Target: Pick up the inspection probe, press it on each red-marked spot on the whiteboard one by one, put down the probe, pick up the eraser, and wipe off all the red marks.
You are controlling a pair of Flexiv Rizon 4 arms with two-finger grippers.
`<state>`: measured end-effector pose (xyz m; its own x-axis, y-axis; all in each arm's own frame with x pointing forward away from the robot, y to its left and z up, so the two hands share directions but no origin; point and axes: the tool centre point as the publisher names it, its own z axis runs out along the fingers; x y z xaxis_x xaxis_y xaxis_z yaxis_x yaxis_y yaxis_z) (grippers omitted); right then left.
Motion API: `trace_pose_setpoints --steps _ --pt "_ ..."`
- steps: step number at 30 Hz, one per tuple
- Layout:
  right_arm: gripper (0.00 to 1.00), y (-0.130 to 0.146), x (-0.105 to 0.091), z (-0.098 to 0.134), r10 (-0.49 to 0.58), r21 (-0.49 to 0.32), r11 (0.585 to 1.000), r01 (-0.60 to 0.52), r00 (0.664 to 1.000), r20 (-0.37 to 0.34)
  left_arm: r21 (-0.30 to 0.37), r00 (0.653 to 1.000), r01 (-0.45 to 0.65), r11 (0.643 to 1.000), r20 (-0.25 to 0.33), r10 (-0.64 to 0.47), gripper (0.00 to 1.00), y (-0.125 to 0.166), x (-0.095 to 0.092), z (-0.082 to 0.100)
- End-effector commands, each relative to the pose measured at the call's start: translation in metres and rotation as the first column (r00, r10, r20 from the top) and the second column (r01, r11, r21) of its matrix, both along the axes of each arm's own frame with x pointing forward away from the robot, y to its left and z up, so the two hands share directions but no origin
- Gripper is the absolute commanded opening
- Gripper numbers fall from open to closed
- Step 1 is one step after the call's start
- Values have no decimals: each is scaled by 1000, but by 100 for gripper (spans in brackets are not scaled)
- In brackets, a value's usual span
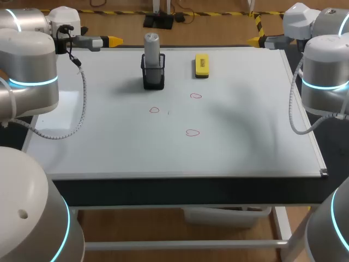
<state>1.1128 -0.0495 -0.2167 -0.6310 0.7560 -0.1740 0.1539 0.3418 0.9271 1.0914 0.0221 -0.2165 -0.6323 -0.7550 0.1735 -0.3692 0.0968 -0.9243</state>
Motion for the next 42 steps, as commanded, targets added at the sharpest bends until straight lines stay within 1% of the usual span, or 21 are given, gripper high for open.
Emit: trace_pose_setpoints --steps 1,21,22,25,27,29,30,34,38,42 --pt "100 0 0 0 1 -1 1000 -1 1000 -2 0 1000 -1 1000 1 1 100 0 0 -1" --pt "100 0 0 0 1 -1 1000 -1 1000 -2 0 1000 -1 1000 1 1 100 0 0 -1" --pt "100 0 0 0 1 -1 1000 -1 1000 -2 -14 1000 14 1000 5 -14 100 0 1 -1" --pt "100 0 0 0 1 -1 1000 -1 1000 -2 -19 998 61 998 16 -61 100 -2 1 -2" --pt "100 0 0 0 1 -1 1000 -1 1000 -2 -11 995 99 995 31 -99 100 -6 -1 -1" --pt "100 0 0 0 1 -1 1000 -1 1000 -2 -39 988 150 988 44 -149 100 -8 0 -2" --pt "100 0 0 0 1 -1 1000 -1 1000 -2 -40 985 168 985 49 -166 100 -10 -1 -1" --pt "100 0 0 0 1 -1 1000 -1 1000 -2 -64 959 277 959 69 -273 100 -16 -2 -3" --pt "100 0 0 0 1 -1 1000 -1 1000 -2 -94 920 389 916 85 -382 100 -23 -4 -5" --pt "100 0 0 0 1 -1 1000 -1 1000 -2 -124 895 445 887 102 -434 100 -29 -5 -9"
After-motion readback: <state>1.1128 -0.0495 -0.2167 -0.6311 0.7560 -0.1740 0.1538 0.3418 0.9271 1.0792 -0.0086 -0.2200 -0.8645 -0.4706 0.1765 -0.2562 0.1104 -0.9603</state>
